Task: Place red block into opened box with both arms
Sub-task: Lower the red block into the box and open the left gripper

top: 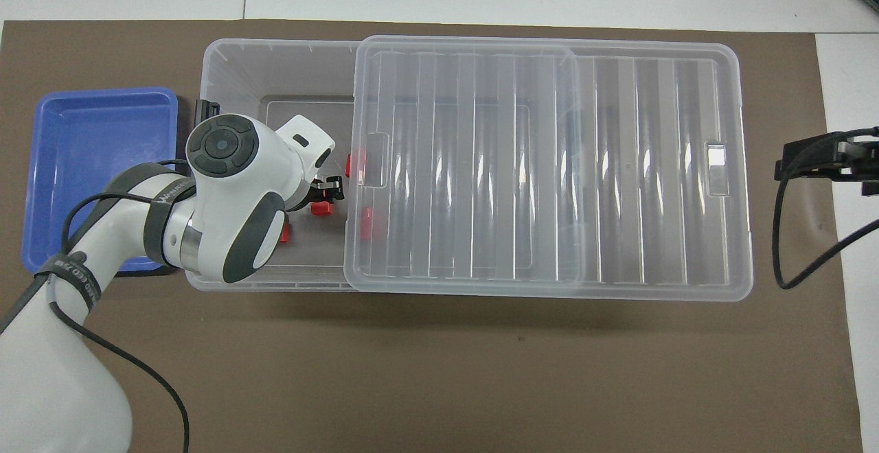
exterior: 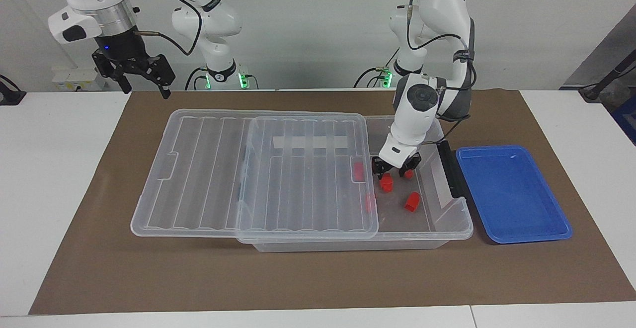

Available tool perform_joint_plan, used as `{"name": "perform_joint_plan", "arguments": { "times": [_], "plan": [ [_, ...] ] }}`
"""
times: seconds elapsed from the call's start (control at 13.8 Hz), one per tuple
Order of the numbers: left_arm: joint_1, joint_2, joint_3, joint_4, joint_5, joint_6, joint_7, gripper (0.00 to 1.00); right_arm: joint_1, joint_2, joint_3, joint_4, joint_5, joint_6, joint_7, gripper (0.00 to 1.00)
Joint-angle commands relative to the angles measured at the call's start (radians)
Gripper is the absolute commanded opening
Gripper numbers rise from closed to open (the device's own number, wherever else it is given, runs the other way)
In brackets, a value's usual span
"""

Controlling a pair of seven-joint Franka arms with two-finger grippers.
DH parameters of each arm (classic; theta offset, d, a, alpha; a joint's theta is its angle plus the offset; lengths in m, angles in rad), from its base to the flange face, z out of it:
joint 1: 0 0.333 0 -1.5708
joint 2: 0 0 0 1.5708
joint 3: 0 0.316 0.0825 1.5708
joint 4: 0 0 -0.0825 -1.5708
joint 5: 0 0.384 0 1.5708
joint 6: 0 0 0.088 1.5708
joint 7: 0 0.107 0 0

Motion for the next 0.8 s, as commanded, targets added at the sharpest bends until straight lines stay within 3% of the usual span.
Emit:
{"name": "perform_joint_plan", "arguments": {
  "times": [0.0, 0.51, 0.73],
  "plan": [
    [0.006, -0.034, 0.009, 0.072, 0.012, -0.151, -0.006, 0.72, -0.027, 0.045, 0.002, 0.014, -0.007, 0.029, -0.021, 0.99],
    [0.116, -0.081, 0.012, 0.355, 0.016, -0.554, 0.120, 0.75, -0.089, 0.155, 0.003, 0.014, -0.004, 0.190, -0.128, 0.98],
    [0.200, -0.129, 0.012, 0.376, 0.016, -0.576, 0.196, 0.86, -0.113, 0.206, 0.002, 0.006, -0.005, 0.256, -0.142, 0.96]
  ]
}}
